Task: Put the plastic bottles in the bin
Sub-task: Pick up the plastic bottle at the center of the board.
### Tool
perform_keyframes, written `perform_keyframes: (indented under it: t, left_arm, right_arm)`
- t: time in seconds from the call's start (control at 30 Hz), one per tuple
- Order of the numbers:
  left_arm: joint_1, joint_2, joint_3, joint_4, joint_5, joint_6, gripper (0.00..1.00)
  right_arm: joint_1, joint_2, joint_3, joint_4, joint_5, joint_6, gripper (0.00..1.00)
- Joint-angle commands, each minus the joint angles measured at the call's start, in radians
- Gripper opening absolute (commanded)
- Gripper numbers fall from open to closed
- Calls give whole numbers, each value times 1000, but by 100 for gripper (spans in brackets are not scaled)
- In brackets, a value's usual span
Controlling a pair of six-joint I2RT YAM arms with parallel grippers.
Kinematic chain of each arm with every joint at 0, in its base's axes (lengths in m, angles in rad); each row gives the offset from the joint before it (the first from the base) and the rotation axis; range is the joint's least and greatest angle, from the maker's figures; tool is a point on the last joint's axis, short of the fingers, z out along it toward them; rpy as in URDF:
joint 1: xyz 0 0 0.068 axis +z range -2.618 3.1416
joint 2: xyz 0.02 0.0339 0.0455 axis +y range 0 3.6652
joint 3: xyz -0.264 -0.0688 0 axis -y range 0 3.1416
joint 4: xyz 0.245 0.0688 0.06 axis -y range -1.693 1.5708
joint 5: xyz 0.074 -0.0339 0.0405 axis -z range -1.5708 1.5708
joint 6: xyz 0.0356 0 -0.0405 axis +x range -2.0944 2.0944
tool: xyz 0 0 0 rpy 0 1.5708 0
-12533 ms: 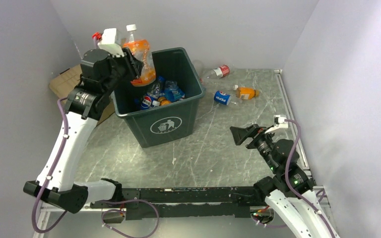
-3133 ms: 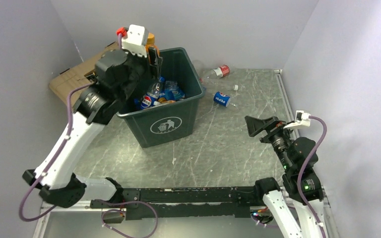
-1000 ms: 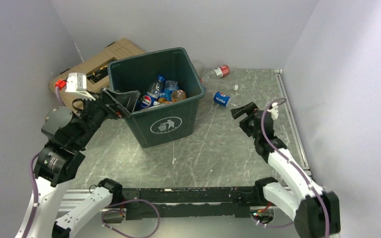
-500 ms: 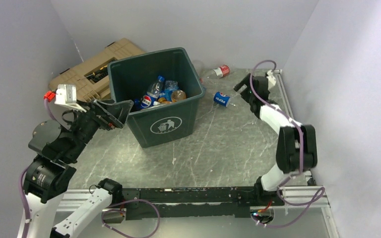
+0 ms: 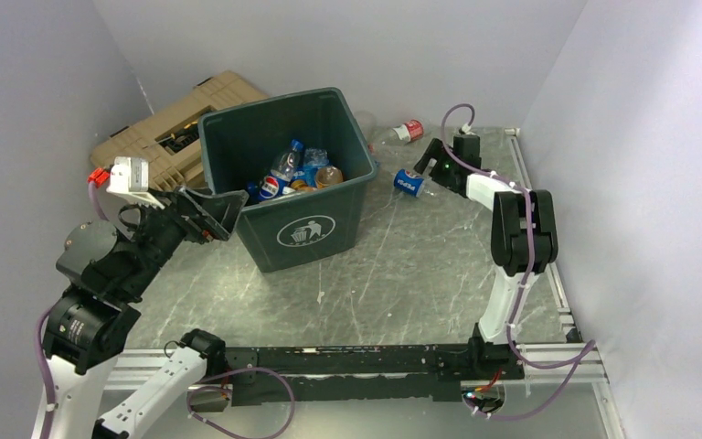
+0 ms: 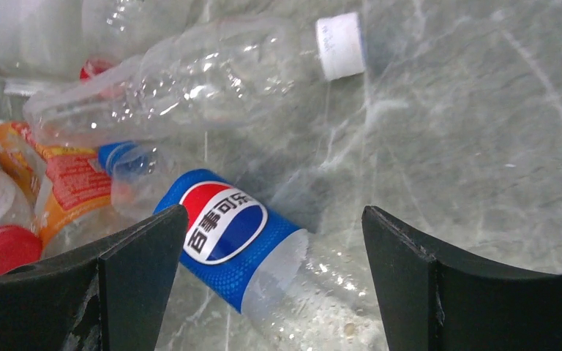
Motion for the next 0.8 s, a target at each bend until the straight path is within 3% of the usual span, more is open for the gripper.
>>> perform_keyframes:
  t: [0.0,0.53,0.77]
  left_arm:
    - [3,3,11,18,26,4,99]
    - [3,-54,-24,3,75,-61,99]
    - [3,-76,-21,-14,73,-59,99]
  right_arm:
    - [23,-14,37,4,-90,-65,94]
    - [144,-171,-229,57,-30,-65,94]
    - [225,-212,-250,-13,62,-118,94]
